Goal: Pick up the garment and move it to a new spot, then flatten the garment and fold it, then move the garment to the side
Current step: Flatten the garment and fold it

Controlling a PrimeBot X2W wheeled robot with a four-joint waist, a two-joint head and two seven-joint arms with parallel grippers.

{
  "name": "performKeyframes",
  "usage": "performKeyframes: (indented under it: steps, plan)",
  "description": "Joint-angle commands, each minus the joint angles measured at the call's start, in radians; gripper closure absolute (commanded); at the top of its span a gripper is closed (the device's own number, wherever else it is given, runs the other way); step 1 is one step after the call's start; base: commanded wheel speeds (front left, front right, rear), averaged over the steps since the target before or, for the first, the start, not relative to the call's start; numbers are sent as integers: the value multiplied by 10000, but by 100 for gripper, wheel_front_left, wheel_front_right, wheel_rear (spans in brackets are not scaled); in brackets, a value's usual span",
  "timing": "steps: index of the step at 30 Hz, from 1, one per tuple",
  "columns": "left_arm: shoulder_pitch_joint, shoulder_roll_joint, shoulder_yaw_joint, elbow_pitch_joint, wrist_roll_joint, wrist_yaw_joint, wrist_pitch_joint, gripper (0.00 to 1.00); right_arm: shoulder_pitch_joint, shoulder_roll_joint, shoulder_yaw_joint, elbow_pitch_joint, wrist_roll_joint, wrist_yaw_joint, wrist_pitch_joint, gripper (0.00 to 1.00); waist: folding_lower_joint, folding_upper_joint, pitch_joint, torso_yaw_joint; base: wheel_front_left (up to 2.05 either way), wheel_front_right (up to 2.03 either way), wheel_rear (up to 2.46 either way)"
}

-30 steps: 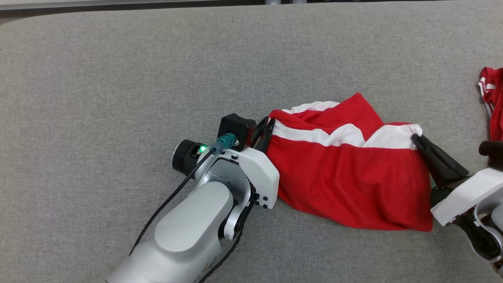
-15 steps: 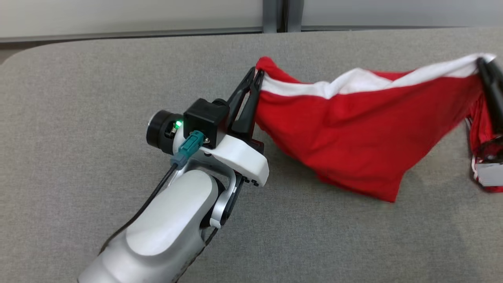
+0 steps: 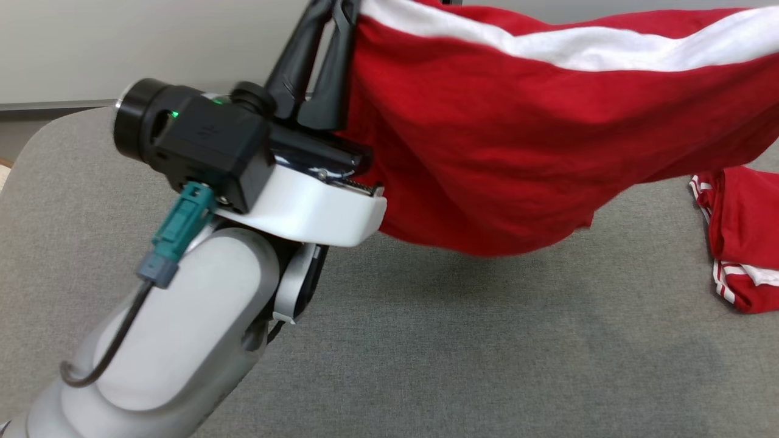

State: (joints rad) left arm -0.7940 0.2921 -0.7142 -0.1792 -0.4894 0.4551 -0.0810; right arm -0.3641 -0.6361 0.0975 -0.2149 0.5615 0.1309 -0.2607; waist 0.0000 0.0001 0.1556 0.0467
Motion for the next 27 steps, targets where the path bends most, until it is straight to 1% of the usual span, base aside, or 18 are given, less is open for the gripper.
performKeyframes:
  steps: [1,4,7,9,10,15,17,21,24,27]
  plan:
    - [-200,98,118,-172,84,140,54,100,-182,-12,-36,-39,49,-4,73,100,0,-1,9,16,0,0,0]
    - [-353,173,261,-413,135,286,168,100,-533,-61,122,16,207,-4,257,100,0,-1,162,33,0,0,0]
    - [-646,46,348,-298,74,228,172,100,-1169,-174,419,252,471,-4,373,100,0,-1,423,69,0,0,0]
    - [-948,-112,430,53,-68,83,129,100,-1783,-260,679,528,710,-4,433,100,0,-1,665,93,0,0,0]
    - [-1402,-299,553,612,-188,-119,-6,100,-2504,-370,1050,887,951,-4,496,100,0,-1,920,133,0,0,0]
    - [-2841,-948,956,2497,-433,-703,-705,100,-4832,-492,2197,2070,1434,-3,541,100,0,-1,1567,244,0,0,0]
    - [-3396,-1243,1158,3388,-553,-964,-1116,100,-5795,-354,2730,2736,1542,-4,519,100,0,-1,1746,265,0,0,0]
    - [-4234,-1697,1647,5347,-767,-1403,-1662,100,-7438,167,3854,4218,1663,-4,387,100,0,-1,1980,287,0,0,0]
    - [-4477,-2015,1943,6924,-1023,-1742,-1790,100,-8175,786,4514,5709,1861,-4,411,100,0,-1,2114,266,0,0,0]
    - [-4290,-2251,2092,8467,-1399,-2015,-1832,100,-8452,1526,5029,7186,2232,-4,357,100,0,-1,2229,233,0,0,0]
